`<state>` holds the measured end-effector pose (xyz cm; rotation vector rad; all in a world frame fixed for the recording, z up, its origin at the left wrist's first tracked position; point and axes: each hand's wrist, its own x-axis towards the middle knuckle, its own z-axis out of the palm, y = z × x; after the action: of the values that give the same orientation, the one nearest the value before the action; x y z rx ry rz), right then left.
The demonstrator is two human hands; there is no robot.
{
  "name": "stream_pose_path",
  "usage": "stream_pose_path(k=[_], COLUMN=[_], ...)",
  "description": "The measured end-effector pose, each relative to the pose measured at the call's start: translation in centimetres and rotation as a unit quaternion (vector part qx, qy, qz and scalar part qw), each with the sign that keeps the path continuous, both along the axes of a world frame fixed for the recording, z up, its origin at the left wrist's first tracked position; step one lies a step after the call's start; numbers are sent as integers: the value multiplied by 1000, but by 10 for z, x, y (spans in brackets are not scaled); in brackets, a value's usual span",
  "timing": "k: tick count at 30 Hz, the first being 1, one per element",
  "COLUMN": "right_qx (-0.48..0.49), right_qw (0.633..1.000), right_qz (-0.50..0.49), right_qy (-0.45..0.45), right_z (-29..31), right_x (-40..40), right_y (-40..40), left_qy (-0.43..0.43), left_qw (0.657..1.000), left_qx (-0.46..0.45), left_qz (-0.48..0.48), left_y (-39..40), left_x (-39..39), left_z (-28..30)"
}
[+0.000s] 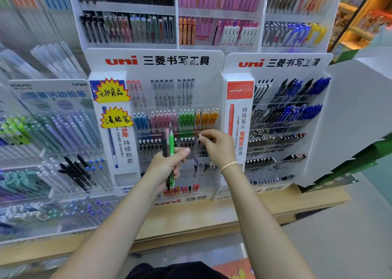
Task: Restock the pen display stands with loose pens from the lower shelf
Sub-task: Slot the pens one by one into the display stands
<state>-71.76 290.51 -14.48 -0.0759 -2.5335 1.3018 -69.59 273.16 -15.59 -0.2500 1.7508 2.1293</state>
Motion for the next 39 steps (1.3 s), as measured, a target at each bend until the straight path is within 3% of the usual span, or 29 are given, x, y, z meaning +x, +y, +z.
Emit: stream_pose_path(k=[8, 11, 14, 18, 24, 28, 33, 36, 39], right_qx=[79, -19, -127, -164, -283, -371, -369, -341, -261], right_qw=[995, 999, 982, 968, 944, 915, 910, 909, 930], right_qz=[31, 29, 103, 138, 68, 36, 69, 133, 169], right_qy=[-52, -16, -95, -132, -153, -154, -178, -201, -195], right_z=[11, 22, 30, 34, 25, 23, 20, 20, 25], right_x=[-2, 11, 24, 36, 48, 56, 66, 70, 70], right_y=[3, 3, -3, -8, -1, 0, -8, -8, -10], left_qy=[-3, 10, 15, 44, 2, -18, 13, 36, 55], left_qw=[991, 986, 977, 968, 982, 998, 987, 984, 988], left_qx=[37, 41, 56, -1, 13, 42, 144, 159, 137], left_qz=[-127, -160, -205, -249, -186, -51, 71, 76, 41], left_y=[-7, -6, -4, 0, -11, -20, -25, -24, -23], left_x=[1, 4, 7, 12, 19, 22, 21, 20, 20], left_z=[4, 8, 13, 17, 9, 2, 7, 16, 23])
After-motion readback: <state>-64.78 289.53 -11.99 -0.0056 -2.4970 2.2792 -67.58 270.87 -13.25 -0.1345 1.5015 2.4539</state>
